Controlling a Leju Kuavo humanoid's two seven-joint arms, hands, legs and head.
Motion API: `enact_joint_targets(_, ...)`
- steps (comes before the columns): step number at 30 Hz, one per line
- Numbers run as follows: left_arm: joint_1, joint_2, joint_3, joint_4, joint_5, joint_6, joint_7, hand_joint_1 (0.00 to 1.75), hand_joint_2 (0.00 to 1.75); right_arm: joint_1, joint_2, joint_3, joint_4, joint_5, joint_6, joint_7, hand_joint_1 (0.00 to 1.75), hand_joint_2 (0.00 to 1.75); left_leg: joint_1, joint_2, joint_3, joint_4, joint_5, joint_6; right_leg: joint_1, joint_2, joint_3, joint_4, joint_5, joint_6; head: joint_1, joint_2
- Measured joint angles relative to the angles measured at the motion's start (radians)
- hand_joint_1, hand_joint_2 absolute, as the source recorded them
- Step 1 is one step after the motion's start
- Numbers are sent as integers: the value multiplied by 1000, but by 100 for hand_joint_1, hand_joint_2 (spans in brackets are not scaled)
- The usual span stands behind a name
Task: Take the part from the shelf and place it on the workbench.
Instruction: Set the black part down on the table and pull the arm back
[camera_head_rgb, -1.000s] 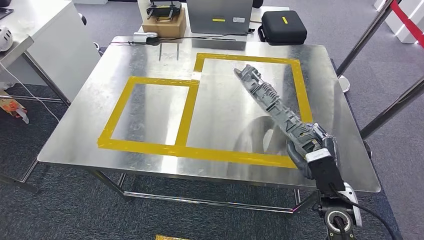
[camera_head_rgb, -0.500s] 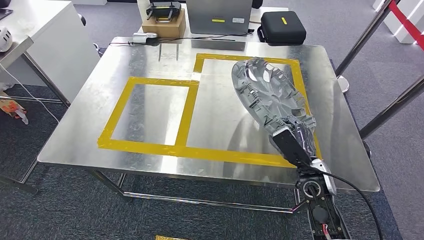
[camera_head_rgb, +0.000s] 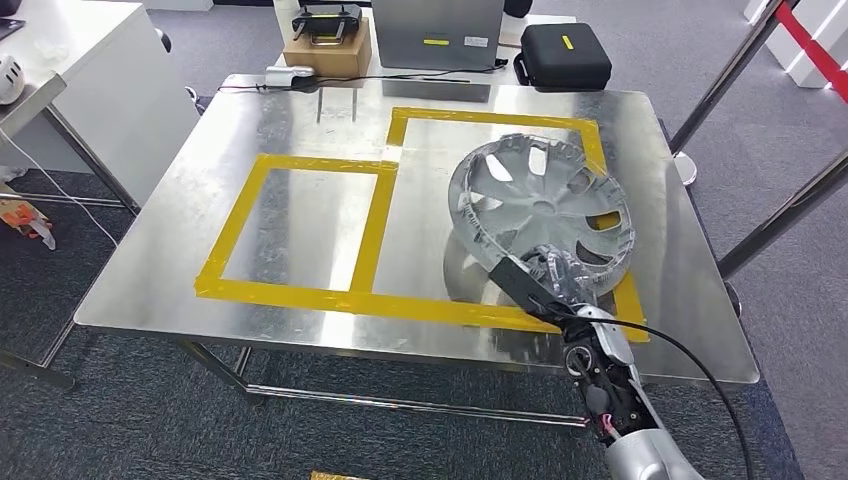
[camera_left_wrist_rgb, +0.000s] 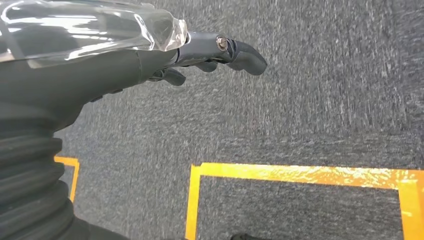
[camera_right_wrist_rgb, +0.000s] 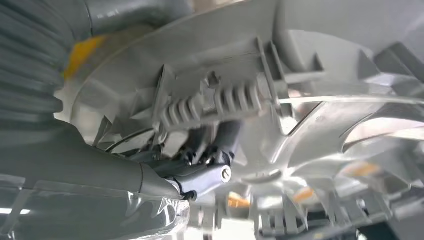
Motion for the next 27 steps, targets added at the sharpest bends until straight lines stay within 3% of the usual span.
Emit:
enact_joint_targets(2, 0, 0, 0, 0, -1, 5, -1, 0, 175, 8, 12, 18, 21, 16, 0, -6, 0, 175, 0, 0, 0, 0, 0, 0, 0, 0, 0, 0, 0, 0, 0, 0)
enact_joint_targets(6, 1, 0, 0, 0, 2, 19, -7, 0, 0, 15, 32, 38, 43, 23, -12, -22, 0, 175, 0, 0, 1, 0, 0, 0, 1, 0, 0, 0, 0, 0, 0, 0)
enact_joint_targets(11, 1, 0, 1, 0, 21, 36, -46, 0, 0, 24, 39, 41, 54, 1, -53, -52, 0, 175, 0, 0, 1, 0, 0, 0, 1, 0, 0, 0, 0, 0, 0, 0)
enact_joint_targets(15, 1, 0, 11, 0, 48, 51, -69, 0, 0, 43, 38, 18, 49, -64, -129, -138, 0, 175, 0, 0, 1, 0, 0, 0, 0, 0, 0, 0, 0, 0, 0, 0)
enact_joint_targets(19, 1, -1, 27, 0, 61, 60, -79, 0, 0, 103, 38, -44, -46, -193, -216, -269, 0, 0, 0, -1, -1, 0, 0, 0, 0, -1, -1, 0, 0, 0, 0, 0)
enact_joint_targets(22, 3, -1, 36, 0, 64, 74, -98, 0, 0, 209, 34, -104, -309, -304, -253, -286, 0, 0, 0, -4, -2, 0, 0, 0, 0, -3, -1, -1, -1, 1, 0, 0)
enact_joint_targets(27, 6, -1, 45, 0, 58, 74, -105, 0, 0, 424, 29, -172, -860, -378, -362, -320, 0, 0, 0, -5, -4, 0, -1, 0, 0, -4, -4, -1, -2, 1, 0, 0)
